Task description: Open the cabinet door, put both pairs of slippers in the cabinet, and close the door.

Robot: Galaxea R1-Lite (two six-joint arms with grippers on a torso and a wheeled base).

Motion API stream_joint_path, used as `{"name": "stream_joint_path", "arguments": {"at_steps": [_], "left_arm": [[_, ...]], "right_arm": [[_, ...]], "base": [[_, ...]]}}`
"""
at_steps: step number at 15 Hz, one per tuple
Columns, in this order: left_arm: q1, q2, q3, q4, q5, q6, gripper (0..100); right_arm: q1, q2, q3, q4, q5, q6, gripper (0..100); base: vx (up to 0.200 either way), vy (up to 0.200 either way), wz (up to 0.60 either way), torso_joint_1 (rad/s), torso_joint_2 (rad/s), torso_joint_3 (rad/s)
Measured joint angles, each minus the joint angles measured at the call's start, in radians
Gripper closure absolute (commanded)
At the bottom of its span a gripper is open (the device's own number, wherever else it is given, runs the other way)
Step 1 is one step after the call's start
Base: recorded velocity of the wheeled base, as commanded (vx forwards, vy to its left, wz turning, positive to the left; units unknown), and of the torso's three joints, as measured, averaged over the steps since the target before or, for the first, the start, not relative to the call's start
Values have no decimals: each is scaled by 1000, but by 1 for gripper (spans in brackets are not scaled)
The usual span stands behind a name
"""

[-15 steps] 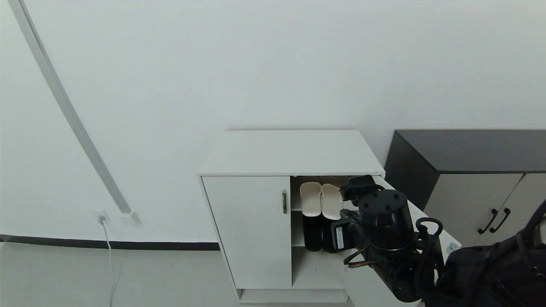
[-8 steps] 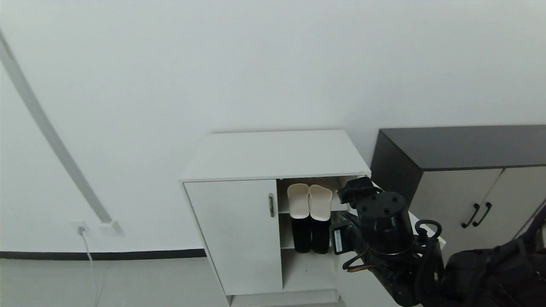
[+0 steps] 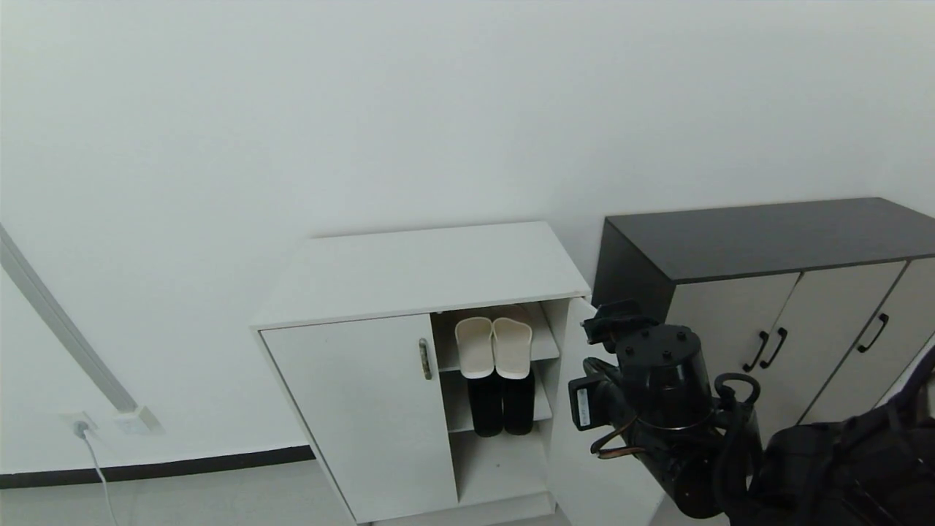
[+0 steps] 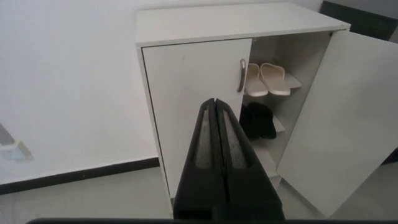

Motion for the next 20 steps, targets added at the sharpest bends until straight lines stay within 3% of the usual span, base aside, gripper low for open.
{"name": "stream_joint_path", "arguments": {"at_steps": [2,7,14,20], "left_arm": [[0,0,0,0,0,0,100],[0,0,0,0,0,0,100],[0,0,0,0,0,0,100],[0,0,0,0,0,0,100]], "right_arm": [[-2,0,0,0,0,-10,100],[-51,0,-8,-28,2,-53,100],[-350,48,-176,69,205,-76,100],[-469,195,-288,72,273,-51,100]], "base": [[-200,0,0,10,7,-5],[0,0,0,0,0,0],[0,0,0,0,0,0],[0,0,0,0,0,0]]}}
